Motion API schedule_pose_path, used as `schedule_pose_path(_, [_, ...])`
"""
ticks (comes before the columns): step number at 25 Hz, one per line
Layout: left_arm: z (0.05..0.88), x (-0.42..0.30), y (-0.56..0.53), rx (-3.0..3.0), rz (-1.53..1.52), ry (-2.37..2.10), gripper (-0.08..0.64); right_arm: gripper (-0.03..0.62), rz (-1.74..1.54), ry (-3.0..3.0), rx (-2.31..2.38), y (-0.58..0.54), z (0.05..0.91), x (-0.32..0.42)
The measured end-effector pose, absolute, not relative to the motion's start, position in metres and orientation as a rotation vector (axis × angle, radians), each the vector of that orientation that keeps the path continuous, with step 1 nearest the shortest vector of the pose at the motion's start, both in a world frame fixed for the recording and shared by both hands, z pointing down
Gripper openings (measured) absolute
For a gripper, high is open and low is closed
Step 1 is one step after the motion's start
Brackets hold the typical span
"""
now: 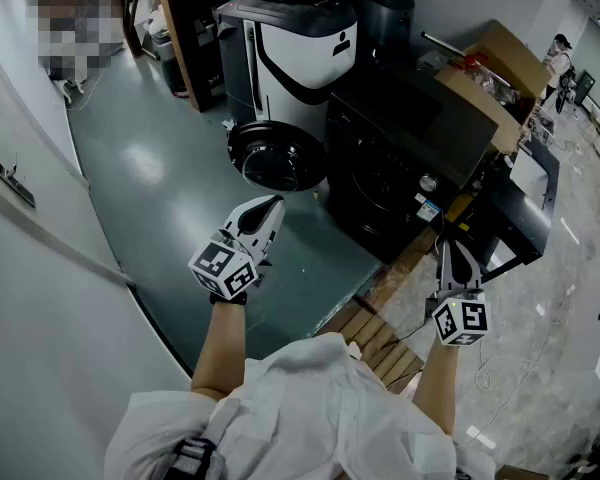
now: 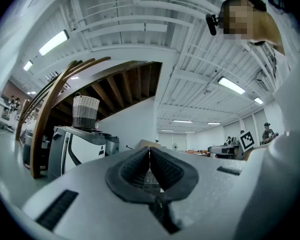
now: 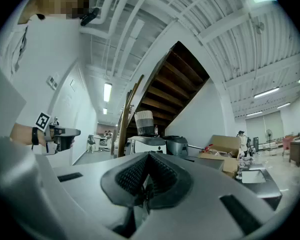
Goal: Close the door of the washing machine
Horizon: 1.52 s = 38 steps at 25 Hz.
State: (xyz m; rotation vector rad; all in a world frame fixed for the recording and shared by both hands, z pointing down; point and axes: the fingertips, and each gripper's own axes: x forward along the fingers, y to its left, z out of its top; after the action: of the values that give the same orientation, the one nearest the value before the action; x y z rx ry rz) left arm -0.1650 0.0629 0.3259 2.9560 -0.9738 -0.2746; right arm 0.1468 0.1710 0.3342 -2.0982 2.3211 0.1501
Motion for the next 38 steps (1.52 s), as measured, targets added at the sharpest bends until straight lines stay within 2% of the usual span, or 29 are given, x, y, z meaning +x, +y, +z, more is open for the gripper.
schedule_pose_path(38, [0.335, -0.185, 0.051, 3.008, -0.179, -0.928, 0.012, 0.028, 0.104, 2.364, -2.072, 0.140, 0.349, 0.114])
